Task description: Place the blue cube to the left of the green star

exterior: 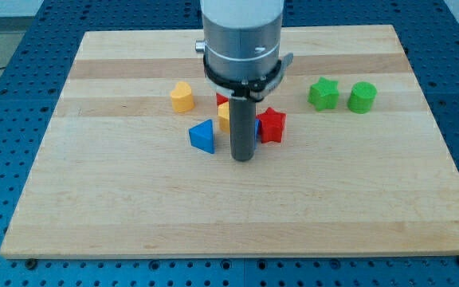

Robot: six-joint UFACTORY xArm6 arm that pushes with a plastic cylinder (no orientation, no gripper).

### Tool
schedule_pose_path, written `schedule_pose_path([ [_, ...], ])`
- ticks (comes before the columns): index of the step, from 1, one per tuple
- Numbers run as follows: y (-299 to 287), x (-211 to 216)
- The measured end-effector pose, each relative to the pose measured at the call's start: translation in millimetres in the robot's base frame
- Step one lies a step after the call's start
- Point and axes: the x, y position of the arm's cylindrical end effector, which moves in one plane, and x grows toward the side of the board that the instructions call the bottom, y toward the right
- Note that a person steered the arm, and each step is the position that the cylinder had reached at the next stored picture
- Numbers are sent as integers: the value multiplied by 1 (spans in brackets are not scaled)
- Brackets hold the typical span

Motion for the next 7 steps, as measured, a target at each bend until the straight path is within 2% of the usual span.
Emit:
schedule_pose_path([
  [2, 4, -49],
  [4, -23, -81],
  [7, 5, -77],
])
